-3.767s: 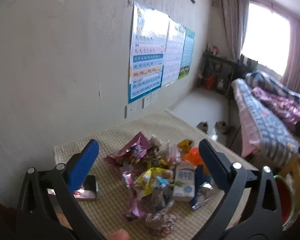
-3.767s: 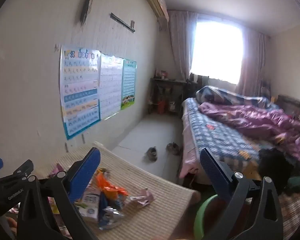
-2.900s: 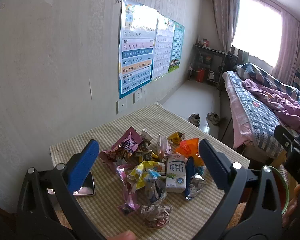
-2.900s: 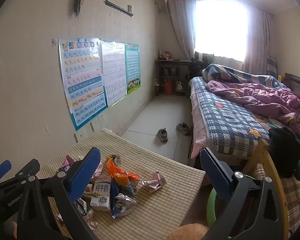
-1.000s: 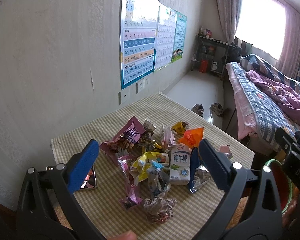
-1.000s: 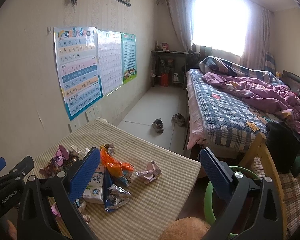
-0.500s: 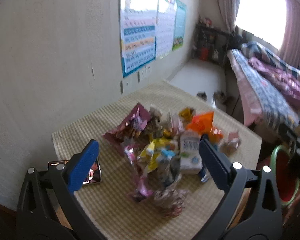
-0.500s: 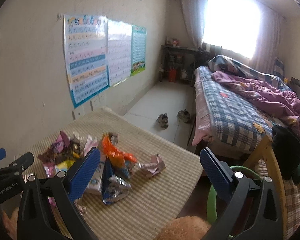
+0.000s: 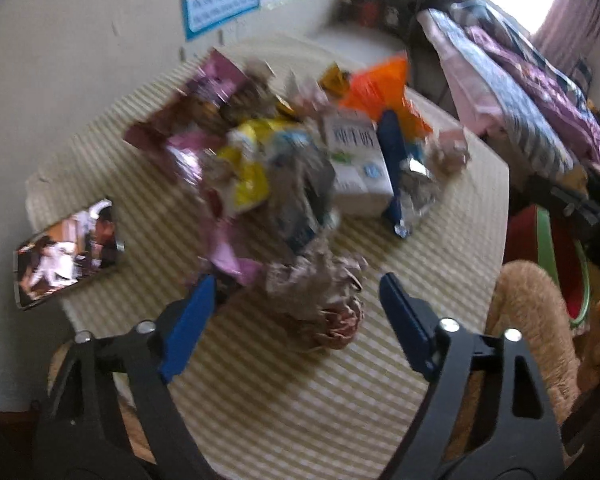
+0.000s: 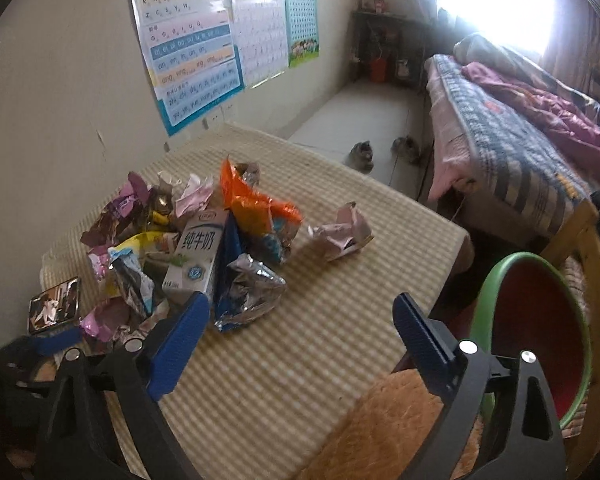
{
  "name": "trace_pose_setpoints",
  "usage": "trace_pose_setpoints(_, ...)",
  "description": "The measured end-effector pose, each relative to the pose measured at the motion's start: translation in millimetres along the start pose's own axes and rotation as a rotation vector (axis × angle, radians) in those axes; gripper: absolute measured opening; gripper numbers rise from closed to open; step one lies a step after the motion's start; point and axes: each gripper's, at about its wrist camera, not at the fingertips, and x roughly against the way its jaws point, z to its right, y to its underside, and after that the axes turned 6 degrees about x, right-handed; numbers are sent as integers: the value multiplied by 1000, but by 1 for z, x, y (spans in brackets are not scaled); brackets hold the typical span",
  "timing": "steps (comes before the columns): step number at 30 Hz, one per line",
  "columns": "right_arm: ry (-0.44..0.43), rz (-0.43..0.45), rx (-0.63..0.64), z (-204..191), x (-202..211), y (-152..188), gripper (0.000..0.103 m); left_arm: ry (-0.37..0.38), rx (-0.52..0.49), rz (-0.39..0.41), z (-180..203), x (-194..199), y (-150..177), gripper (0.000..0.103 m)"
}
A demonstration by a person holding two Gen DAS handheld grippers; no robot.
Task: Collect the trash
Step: 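Grasp the crumpled grey-brown wrapper with the left gripper, then grasp the small blue-white wrapper with the right gripper while the left holds its wrapper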
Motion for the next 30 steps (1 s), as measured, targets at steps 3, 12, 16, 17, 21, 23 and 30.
trace_pose_setpoints(3,-6,1,12,-4,-1,2,89,30,10,-62,-1,-17,5,54)
trace_pose_setpoints(12,-84,-17,54,-21,-4,2,79,119,40,-77,-18,3,12,33)
trace_pose_setpoints(16,-155,2,97,-40,-5,-9,77,93,58,-72,-32,12,15,33)
trace_pose_setpoints(17,-171,9,112,-47,-6,-13,77,88,68,-76,-36,13,17,33)
trace_pose_setpoints(21,-252,-8,153,-76,-18,-29,77,95,120,-100,-48,9,22,33)
trace_pose_setpoints(23,-308,-51,166,-93,-31,-34,77,103,128,-102,-49,8,23,33)
trace_pose_setpoints(30,-424,-181,168,-131,-64,-33,77,117,136,-107,-52,7,26,33)
